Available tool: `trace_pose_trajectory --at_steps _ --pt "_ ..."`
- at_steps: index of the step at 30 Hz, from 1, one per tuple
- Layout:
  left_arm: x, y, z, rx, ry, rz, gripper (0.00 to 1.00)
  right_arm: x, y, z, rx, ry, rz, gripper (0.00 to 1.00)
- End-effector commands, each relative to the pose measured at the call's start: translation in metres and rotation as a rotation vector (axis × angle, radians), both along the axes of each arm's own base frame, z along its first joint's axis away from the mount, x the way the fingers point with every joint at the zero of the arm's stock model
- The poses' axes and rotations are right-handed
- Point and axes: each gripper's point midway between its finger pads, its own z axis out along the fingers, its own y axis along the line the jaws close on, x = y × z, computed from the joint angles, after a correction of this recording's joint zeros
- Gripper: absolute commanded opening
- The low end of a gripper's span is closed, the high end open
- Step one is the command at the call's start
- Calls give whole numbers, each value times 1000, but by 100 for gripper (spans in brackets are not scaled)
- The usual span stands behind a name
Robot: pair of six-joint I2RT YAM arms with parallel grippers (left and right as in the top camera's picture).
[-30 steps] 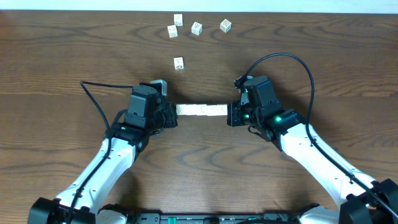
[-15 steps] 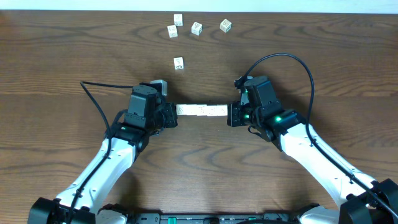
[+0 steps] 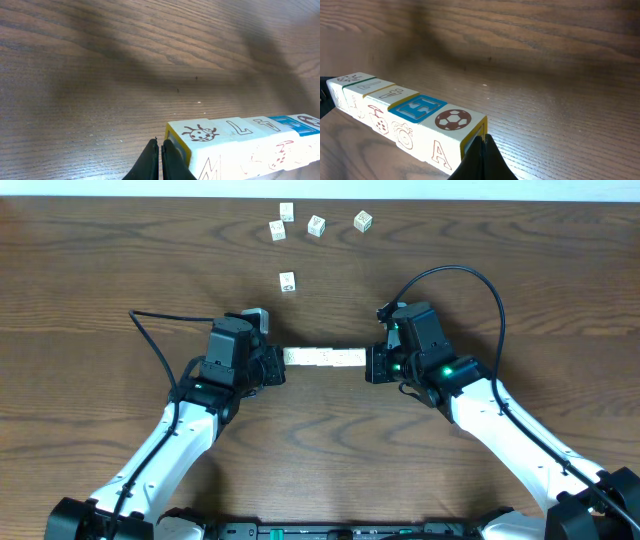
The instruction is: Lift 5 blocks
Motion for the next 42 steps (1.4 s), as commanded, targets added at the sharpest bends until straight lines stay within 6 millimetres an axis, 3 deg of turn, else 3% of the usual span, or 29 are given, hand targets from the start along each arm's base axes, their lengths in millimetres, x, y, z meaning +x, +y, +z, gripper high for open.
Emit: trace_pose_trajectory --at_steps 1,42 --pt "-20 -58 48 -209 -43 -246 7 -24 59 45 238 21 231 1" --pt "-22 -57 66 -229 -84 -242 7 -25 59 52 226 19 242 1"
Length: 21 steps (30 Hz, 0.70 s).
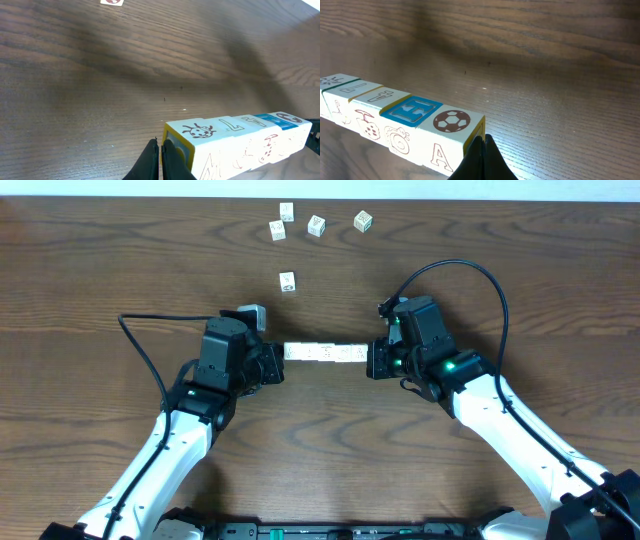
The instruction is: Lift 5 blocks
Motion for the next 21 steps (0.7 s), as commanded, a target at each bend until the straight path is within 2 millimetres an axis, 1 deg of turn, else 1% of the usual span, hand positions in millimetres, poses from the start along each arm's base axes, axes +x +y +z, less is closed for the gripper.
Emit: trace_pose_trajectory --at_steps 1,7,13,21 --pt "-22 -56 41 -192 -25 -247 7 -28 61 44 237 14 248 1" --pt "-22 -56 41 -191 -25 -247 7 -28 60 54 244 -14 248 1" --pt "-22 -56 41 -192 -25 -247 7 -28 57 51 227 -5 238 1" --pt "-22 -56 41 -191 -25 -247 7 -28 57 51 226 -6 239 1"
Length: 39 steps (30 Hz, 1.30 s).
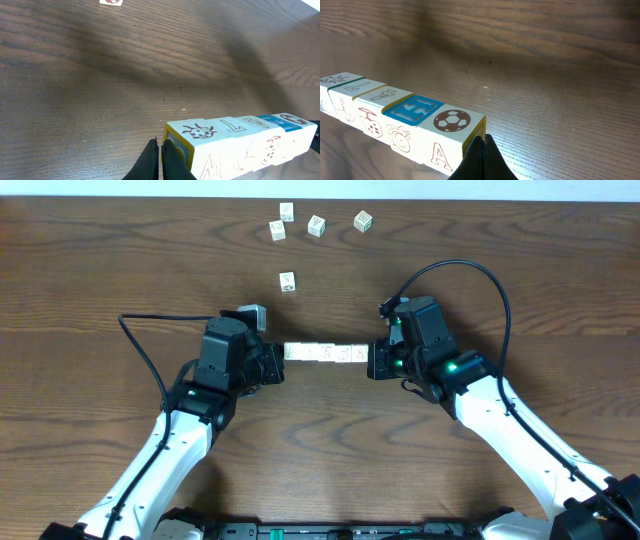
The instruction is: Lift 5 blocks
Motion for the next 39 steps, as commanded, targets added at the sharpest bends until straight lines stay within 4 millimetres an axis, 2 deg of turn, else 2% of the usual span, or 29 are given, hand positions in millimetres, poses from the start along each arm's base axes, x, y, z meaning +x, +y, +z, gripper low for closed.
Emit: trace_pose_trajectory --at_steps 1,31,39 --pt "-22 -56 41 -190 -25 -247 7 -26 58 47 226 -4 239 1" --pt "-22 -56 41 -190 -23 -247 7 -24 56 46 213 -10 227 1" --pt "-23 -56 35 -184 0 -245 7 -22 55 45 202 -15 217 1"
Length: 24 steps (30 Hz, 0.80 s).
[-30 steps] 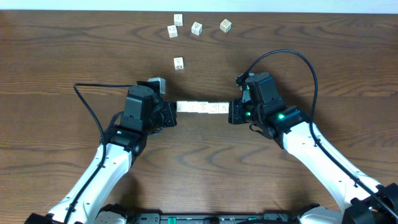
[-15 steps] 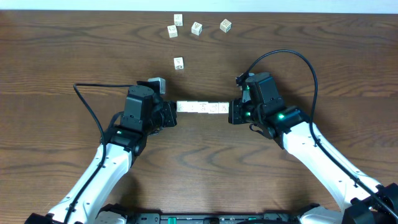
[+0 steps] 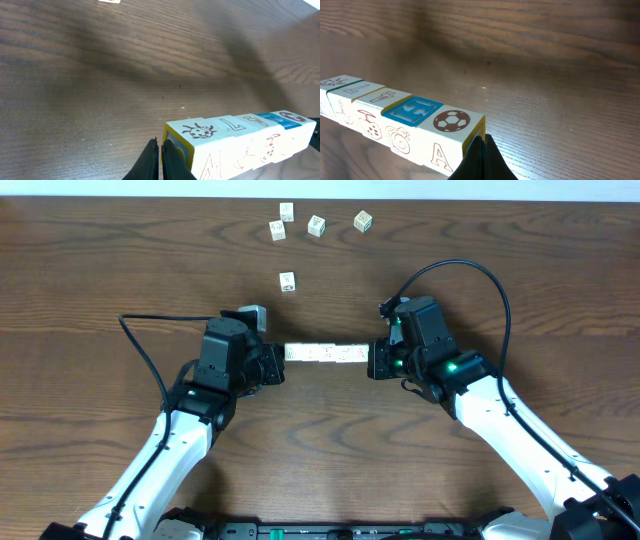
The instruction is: Lift 5 blocks
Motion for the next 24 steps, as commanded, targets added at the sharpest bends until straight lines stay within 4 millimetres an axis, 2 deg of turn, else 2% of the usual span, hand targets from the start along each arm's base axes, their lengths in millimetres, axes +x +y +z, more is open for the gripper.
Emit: trace_pose_trajectory --at_steps 1,24 --pt "-22 -55 36 -182 -8 -238 7 -22 55 45 207 -13 221 1" --pt "-23 -54 33 -178 6 -237 7 -28 65 34 152 -15 229 1"
